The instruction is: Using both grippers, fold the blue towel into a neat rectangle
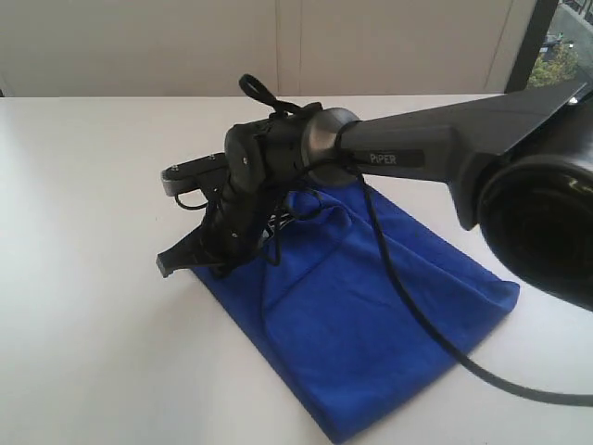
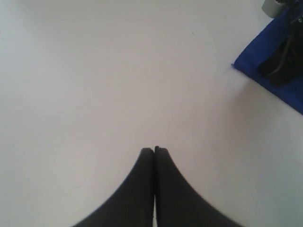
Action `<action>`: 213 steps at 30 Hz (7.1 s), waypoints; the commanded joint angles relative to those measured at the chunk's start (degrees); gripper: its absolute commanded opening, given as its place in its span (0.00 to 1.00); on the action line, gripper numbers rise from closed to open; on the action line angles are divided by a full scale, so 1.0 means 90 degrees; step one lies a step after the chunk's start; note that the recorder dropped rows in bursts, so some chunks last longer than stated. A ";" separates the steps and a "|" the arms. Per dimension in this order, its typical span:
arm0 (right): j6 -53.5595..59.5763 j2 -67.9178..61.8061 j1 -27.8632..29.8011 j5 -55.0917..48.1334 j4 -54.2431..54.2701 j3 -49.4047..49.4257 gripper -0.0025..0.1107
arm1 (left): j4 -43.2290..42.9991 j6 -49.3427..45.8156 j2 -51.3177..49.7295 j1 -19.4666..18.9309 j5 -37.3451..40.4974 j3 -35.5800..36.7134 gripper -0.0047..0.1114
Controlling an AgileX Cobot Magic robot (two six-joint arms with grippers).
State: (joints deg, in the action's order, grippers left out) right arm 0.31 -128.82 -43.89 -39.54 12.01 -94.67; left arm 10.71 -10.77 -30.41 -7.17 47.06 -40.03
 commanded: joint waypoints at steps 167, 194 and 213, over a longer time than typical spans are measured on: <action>0.3656 -0.0046 0.4040 0.1550 0.6453 0.1479 0.17 | -0.1008 0.1802 -0.6108 0.3365 -0.2611 -0.2023 0.04; 0.2513 0.1664 0.4053 0.1332 0.2774 0.1495 0.02 | -0.1008 0.1802 -0.6108 0.3365 -0.2611 -0.2023 0.04; 0.1763 0.2886 0.4053 0.0201 0.1412 0.1507 0.02 | -0.0188 0.1524 -0.6108 0.3365 -0.2598 -0.2023 0.04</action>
State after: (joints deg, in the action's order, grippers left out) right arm 16.52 -103.14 -7.65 -36.94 25.29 -81.52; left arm 5.11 4.70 -85.51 22.69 23.36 -57.94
